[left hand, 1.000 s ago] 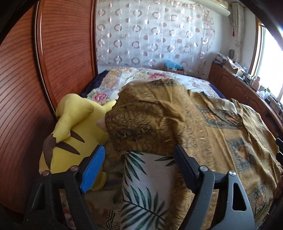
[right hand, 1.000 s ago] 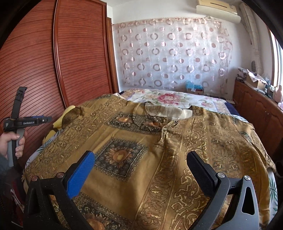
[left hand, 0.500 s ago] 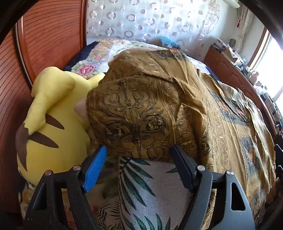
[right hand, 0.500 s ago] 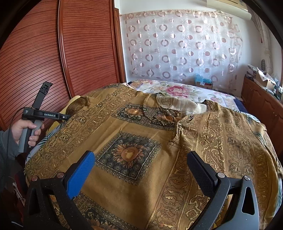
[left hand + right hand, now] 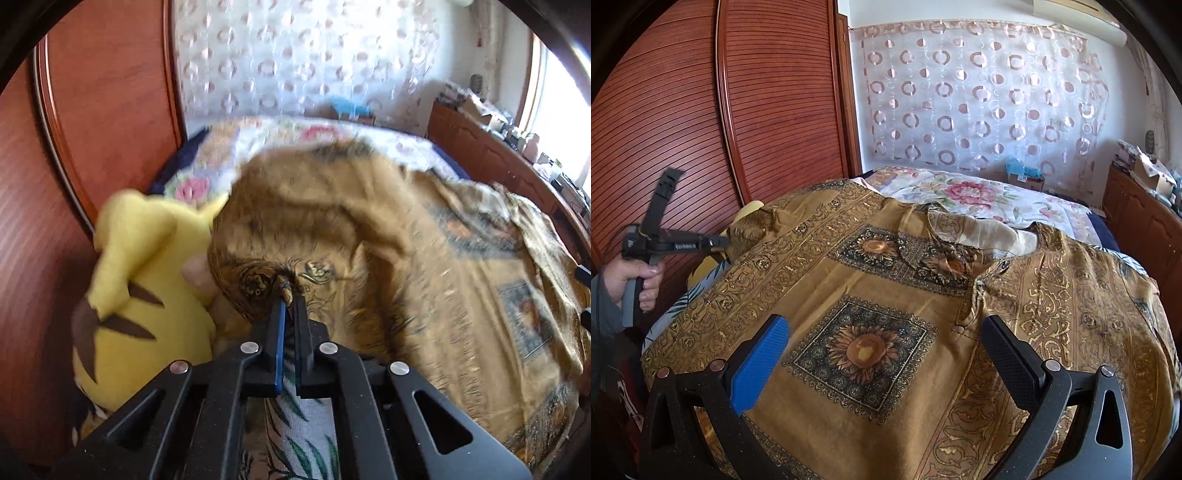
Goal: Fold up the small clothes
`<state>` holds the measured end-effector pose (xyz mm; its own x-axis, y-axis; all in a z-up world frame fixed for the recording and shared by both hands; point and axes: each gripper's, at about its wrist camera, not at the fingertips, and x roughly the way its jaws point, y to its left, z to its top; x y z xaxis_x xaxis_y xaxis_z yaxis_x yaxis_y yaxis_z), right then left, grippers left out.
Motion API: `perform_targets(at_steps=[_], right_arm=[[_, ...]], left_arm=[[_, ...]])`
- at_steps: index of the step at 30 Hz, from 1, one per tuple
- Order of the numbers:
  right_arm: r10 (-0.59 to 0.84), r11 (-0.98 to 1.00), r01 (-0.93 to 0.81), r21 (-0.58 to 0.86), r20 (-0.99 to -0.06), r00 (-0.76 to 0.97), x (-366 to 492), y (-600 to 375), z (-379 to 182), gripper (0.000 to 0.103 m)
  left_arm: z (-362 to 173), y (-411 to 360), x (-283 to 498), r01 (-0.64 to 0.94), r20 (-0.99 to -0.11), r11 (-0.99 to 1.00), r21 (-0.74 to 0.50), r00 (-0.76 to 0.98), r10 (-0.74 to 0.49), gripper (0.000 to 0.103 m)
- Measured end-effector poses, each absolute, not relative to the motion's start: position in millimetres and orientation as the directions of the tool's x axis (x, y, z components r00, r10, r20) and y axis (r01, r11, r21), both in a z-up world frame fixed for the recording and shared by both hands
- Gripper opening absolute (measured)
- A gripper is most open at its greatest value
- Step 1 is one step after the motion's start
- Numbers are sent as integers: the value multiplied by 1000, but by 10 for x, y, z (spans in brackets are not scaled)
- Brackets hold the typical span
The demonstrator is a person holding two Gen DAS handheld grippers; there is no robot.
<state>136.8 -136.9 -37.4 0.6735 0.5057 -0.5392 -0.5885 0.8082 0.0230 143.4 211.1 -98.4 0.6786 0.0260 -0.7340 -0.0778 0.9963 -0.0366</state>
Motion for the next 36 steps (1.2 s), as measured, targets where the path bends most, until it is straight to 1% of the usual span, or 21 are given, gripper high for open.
perform_targets(at_steps=[4, 9, 12, 13, 15, 16, 17, 19, 20, 22, 23, 33, 36], right_arm=[[496, 812, -583, 19, -549, 673, 1425, -1382, -391, 103], [473, 833, -552, 10, -530, 704, 1493, -1484, -321, 103], [465, 843, -538, 18, -527, 711, 1511, -1568, -310, 103], [463, 845, -535, 17, -526, 713, 1514, -1593, -312, 103], [454, 849, -528, 11, -526, 719, 1508, -1629, -325, 103], [453, 850, -526, 13, -527, 719, 1505, -1644, -334, 103], [452, 851, -525, 15, -529, 718, 1502, -1653, -338, 103], [452, 853, -522, 21, -529, 718, 1498, -1673, -352, 103], [453, 853, -521, 24, -529, 718, 1496, -1675, -357, 103], [456, 854, -520, 32, -526, 718, 1491, -1673, -357, 103], [459, 853, -520, 35, -526, 716, 1491, -1664, -357, 103], [503, 816, -575, 52, -554, 663, 1663, -1553, -381, 103], [515, 803, -594, 48, -557, 652, 1752, -1466, -346, 103]], left_arm=[[-706, 1911, 1457, -27, -693, 999, -26, 721, 1, 4], [-411, 1452, 1549, 94, -650, 996, -7, 756, -76, 4], [-324, 1185, 1513, 208, -634, 978, -12, 755, -168, 4], [-310, 1107, 1482, 222, -630, 975, -1, 757, -173, 6], [-307, 1003, 1428, 253, -631, 967, 10, 752, -190, 19], [-303, 979, 1392, 264, -628, 965, 3, 751, -203, 33], [-299, 985, 1351, 270, -622, 963, -8, 753, -216, 44], [-272, 982, 1301, 266, -614, 964, -7, 760, -214, 47], [-275, 1029, 1285, 252, -615, 968, 1, 764, -198, 54], [-294, 1111, 1265, 221, -612, 975, 12, 773, -168, 61], [-303, 1097, 1274, 207, -613, 978, 10, 774, -157, 62], [-810, 1706, 1759, 1, -699, 999, -32, 715, -23, 63], [-908, 1850, 1925, -46, -710, 998, -34, 704, 8, 63]])
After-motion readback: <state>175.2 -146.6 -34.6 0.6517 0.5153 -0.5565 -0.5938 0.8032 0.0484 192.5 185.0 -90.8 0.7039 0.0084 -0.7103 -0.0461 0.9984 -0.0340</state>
